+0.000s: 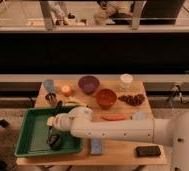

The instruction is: Wipe tray with brush

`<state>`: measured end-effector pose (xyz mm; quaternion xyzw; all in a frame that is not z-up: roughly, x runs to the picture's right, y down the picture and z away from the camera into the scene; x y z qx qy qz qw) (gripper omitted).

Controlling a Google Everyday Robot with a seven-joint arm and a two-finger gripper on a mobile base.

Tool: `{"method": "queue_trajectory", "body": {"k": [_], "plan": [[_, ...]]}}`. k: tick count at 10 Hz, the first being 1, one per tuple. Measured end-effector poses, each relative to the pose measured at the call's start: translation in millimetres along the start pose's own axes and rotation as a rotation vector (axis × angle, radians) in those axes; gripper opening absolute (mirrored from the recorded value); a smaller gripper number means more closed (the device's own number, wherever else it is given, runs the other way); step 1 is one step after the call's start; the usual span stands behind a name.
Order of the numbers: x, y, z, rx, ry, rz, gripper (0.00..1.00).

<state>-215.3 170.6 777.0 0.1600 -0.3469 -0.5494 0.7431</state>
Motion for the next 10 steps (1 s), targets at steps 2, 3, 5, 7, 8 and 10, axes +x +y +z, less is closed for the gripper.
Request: {"method": "queue_trajectory", "body": {"k": [2, 3, 5, 7, 8, 10], "plan": [[5.1, 18.4, -11.4, -0.034, 0.021, 0.016, 0.02], [8.8, 27.5, -19.4, -0.05, 0.036, 0.02, 0.02], [17.1, 42.3, -36.4, -0.082, 0.069, 0.028, 0.02], [20.5, 45.9, -48.6, -0.098, 0.09, 0.031, 0.02], [20.6, 45.8, -51.6, -0.101, 0.096, 0.034, 0.02], [18.1, 39.3, -52.3, -0.098, 0.096, 0.031, 0.02]]}}
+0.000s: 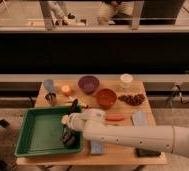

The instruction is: Wipe tray with brush

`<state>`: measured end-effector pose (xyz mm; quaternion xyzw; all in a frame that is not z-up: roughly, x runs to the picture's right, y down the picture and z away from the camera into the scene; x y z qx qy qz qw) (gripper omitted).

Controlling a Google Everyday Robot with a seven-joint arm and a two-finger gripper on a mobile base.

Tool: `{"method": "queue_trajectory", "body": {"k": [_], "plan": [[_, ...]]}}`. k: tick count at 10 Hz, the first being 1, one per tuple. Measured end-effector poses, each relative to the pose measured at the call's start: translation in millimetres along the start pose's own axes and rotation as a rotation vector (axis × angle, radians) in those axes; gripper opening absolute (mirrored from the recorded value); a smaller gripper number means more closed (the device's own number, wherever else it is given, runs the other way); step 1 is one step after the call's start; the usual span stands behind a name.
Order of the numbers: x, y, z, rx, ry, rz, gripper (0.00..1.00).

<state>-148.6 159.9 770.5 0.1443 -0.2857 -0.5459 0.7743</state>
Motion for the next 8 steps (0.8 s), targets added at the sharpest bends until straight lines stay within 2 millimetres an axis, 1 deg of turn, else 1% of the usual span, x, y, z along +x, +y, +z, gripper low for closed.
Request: {"method": "queue_trajectory", "body": {"k": [2, 3, 4, 6, 7, 8], "plan": [[2.3, -12.4, 6.1, 0.009, 0.007, -0.01, 0.02], [6.4, -18.1, 11.3, 0.014, 0.011, -0.013, 0.02], [13.0, -19.4, 14.9, 0.014, 0.02, -0.011, 0.02], [32.5, -19.9, 19.6, 0.007, 0.043, -0.01, 0.02], [46.4, -17.2, 18.4, -0.002, 0.06, -0.009, 0.02], [56.6, -10.3, 18.5, -0.015, 0.072, -0.005, 0.02]]}}
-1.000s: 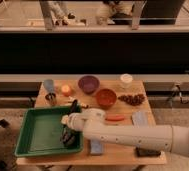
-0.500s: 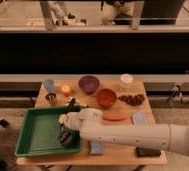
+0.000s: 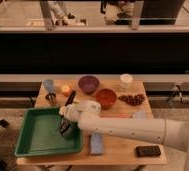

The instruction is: Wipe tray with brush

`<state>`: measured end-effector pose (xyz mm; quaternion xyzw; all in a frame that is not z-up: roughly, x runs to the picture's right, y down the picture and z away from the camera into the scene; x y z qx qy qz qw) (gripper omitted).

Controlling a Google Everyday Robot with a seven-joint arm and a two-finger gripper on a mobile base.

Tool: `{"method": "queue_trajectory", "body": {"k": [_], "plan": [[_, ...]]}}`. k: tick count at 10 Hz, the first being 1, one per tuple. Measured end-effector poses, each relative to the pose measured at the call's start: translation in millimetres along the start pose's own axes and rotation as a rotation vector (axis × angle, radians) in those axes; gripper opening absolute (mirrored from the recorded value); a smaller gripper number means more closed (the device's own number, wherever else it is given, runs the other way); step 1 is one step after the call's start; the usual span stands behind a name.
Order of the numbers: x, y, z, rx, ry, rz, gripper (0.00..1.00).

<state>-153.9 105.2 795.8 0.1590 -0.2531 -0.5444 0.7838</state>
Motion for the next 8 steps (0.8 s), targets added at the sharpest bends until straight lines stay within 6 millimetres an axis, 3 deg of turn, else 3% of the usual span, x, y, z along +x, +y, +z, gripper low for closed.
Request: {"method": "queue_trajectory", "body": {"k": [3, 8], "plan": [[16.3, 10.6, 10.7, -0.019, 0.016, 0.018, 0.02], [1.8, 0.4, 16.9, 0.001, 0.008, 0.023, 0.02]]}}
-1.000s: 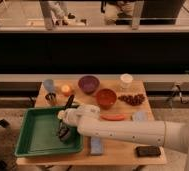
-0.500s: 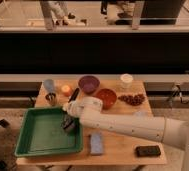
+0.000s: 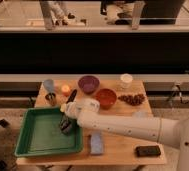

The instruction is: Wipe tray with brush

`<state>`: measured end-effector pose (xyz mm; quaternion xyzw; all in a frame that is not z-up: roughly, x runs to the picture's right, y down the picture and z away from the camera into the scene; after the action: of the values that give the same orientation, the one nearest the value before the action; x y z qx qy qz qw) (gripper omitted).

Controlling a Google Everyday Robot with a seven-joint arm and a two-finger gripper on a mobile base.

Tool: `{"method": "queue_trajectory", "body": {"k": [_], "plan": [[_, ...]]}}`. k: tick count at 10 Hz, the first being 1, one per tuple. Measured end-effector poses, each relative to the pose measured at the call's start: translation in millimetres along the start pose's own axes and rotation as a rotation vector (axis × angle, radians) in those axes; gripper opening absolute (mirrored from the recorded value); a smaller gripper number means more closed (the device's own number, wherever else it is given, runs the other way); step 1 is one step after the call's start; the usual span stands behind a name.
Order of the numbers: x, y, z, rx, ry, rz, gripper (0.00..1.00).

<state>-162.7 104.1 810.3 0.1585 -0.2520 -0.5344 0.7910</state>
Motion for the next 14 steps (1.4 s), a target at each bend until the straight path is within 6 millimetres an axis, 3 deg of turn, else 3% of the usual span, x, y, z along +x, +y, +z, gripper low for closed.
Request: {"method": "queue_trajectory", "body": {"k": [6, 10, 14], "plan": [[-11.2, -48.0, -36.7, 0.043, -0.046, -0.015, 0.02], [-21.2, -70.7, -22.9, -0.014, -0.168, 0.036, 0.02], [-39.0, -91.4, -27.6, -0.004, -0.216, 0.011, 0.02]]}}
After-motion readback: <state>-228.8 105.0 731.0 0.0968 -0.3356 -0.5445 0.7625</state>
